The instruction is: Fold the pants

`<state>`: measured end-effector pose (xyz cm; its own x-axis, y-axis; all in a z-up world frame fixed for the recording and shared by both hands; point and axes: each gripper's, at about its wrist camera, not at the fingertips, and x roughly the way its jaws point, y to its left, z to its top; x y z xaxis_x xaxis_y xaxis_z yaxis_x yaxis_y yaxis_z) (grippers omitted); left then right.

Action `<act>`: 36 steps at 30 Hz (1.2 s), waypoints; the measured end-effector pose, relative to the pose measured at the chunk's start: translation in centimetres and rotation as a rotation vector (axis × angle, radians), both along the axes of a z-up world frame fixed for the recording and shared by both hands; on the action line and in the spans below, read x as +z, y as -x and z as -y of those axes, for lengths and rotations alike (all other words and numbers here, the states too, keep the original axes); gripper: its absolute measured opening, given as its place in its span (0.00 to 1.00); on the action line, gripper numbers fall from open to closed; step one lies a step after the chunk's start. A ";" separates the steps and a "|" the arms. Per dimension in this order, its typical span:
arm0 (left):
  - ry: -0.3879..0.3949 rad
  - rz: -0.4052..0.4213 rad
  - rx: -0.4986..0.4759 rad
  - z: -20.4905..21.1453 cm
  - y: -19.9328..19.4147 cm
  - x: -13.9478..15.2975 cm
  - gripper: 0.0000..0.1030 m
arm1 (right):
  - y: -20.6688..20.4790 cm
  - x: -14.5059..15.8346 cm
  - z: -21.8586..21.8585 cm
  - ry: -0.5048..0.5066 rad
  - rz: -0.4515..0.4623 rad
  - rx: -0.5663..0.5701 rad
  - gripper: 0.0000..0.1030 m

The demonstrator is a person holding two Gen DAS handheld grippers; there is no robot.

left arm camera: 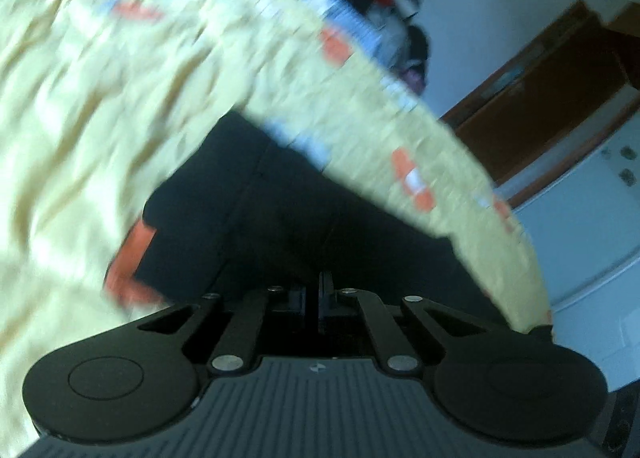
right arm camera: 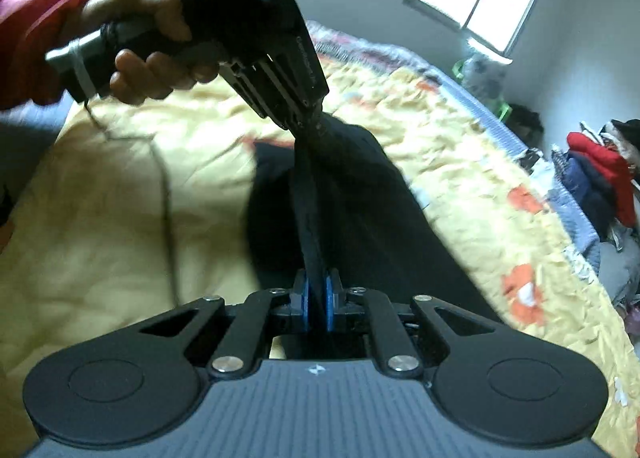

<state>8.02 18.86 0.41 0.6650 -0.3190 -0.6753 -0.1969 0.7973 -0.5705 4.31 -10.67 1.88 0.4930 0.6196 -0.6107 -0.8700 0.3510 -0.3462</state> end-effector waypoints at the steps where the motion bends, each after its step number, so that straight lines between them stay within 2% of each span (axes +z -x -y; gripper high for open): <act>1: 0.010 -0.024 -0.003 -0.1 0.2 -0.7 0.05 | 0.6 -0.5 -0.1 0.013 -0.003 -0.008 0.07; 7: -0.058 -0.006 -0.026 0.5 0.8 -1.2 0.07 | 0.7 -1.6 -0.9 0.057 -0.030 -0.058 0.08; 8: -0.054 -0.009 -0.022 0.5 0.9 -1.3 0.11 | 0.9 -1.7 -0.8 0.053 -0.050 -0.075 0.08; 9: -0.048 -0.014 -0.023 0.3 1.1 -1.2 0.19 | 0.5 -1.5 -0.8 0.031 -0.068 -0.095 0.08; 10: -0.046 -0.016 -0.020 0.3 1.2 -1.1 0.20 | 0.3 -1.3 -0.7 0.014 -0.077 -0.115 0.09; 13: -0.083 -0.007 -0.017 0.2 2.4 0.2 0.37 | 2.0 -0.7 0.0 -0.021 -0.023 -0.142 0.12; 14: -0.119 0.007 -0.014 0.4 3.0 0.8 0.43 | 3.2 -0.1 0.9 -0.048 -0.010 -0.145 0.14; 16: -0.200 0.048 -0.009 0.9 3.8 2.3 0.47 | 4.3 1.4 3.7 -0.149 -0.023 -0.189 0.14; 17: -0.231 0.067 -0.021 1.4 3.9 3.1 0.47 | 4.5 2.0 5.4 -0.206 -0.034 -0.237 0.14; 19: -0.238 0.096 -0.059 2.5 3.4 4.2 0.49 | 4.6 2.7 9.7 -0.306 -0.079 -0.380 0.14; 21: -0.229 0.132 -0.127 4.5 2.4 4.9 0.57 | 4.4 2.3 14.1 -0.357 -0.137 -0.545 0.14; 22: -0.230 0.142 -0.165 5.8 1.8 5.0 0.58 | 4.2 1.7 15.9 -0.362 -0.167 -0.635 0.14; 25: -0.210 0.168 -0.318 10.4 0.2 4.8 0.60 | 4.2 -0.7 20.0 -0.307 -0.287 -0.876 0.14; 26: -0.206 0.172 -0.379 12.1 -0.2 4.6 0.61 | 4.7 -1.5 20.8 -0.296 -0.310 -0.901 0.14; 29: -0.213 0.182 -0.593 17.1 -1.4 3.5 0.64 | 6.7 -1.6 22.2 -0.355 -0.351 -0.854 0.14; 31: -0.262 0.183 -0.707 20.0 -1.8 2.5 0.64 | 7.4 -1.0 22.9 -0.386 -0.322 -0.858 0.15; 33: -0.324 0.205 -0.796 22.3 -2.0 1.5 0.64 | 7.2 -0.2 24.2 -0.432 -0.274 -0.926 0.15; 36: -0.398 0.214 -0.864 24.2 -2.0 -0.1 0.64 | 6.1 1.3 27.1 -0.531 -0.203 -1.061 0.15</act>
